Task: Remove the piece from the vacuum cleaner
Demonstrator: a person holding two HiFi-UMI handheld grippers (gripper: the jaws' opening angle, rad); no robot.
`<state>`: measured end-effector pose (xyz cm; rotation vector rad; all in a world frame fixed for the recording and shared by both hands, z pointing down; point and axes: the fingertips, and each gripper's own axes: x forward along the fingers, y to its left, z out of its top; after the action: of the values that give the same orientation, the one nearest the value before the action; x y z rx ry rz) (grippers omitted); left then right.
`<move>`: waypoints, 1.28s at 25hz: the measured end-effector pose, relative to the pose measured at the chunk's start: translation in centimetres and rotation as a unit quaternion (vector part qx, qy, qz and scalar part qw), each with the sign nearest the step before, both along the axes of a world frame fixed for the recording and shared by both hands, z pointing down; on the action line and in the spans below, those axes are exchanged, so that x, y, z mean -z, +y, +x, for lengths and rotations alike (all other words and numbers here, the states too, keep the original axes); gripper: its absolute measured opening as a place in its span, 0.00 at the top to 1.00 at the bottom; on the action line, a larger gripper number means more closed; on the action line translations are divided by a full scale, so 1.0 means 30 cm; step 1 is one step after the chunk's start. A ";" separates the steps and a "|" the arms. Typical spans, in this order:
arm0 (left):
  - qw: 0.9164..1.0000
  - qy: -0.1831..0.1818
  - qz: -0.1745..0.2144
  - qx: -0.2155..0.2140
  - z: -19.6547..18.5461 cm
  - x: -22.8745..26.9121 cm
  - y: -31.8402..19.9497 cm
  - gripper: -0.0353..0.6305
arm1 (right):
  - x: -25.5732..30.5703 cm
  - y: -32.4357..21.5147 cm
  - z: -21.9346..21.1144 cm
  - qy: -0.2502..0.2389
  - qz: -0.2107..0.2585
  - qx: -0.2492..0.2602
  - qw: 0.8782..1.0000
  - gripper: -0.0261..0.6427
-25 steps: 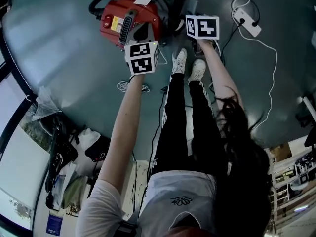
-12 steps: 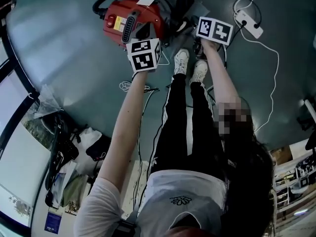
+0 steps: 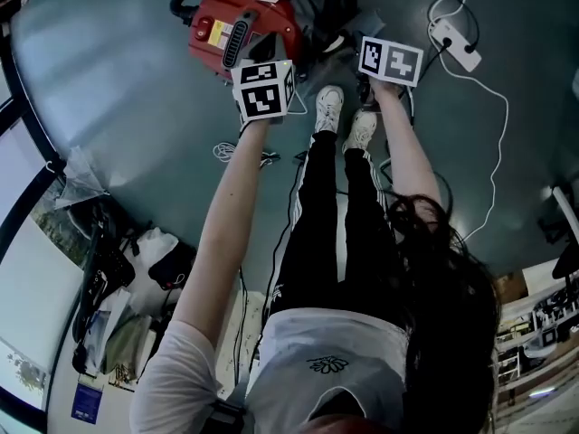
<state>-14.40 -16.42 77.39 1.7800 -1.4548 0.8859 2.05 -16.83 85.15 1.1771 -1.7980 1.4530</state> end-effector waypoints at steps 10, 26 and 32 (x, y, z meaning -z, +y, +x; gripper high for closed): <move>1.000 -0.001 0.011 0.008 0.000 0.010 -0.001 0.94 | 0.019 0.050 0.028 -0.062 -0.020 -0.106 0.992 0.93; 0.999 -0.003 0.033 0.039 -0.003 0.011 0.003 0.94 | 0.012 -0.139 -0.033 0.100 0.007 0.115 0.988 0.93; 0.999 0.001 0.033 0.040 -0.006 0.009 0.005 0.94 | -0.032 -0.086 0.015 0.058 -0.013 0.080 0.995 0.93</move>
<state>-14.59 -16.28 77.13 1.7561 -1.5583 0.8044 2.51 -19.42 86.12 1.0563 -1.7471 1.2864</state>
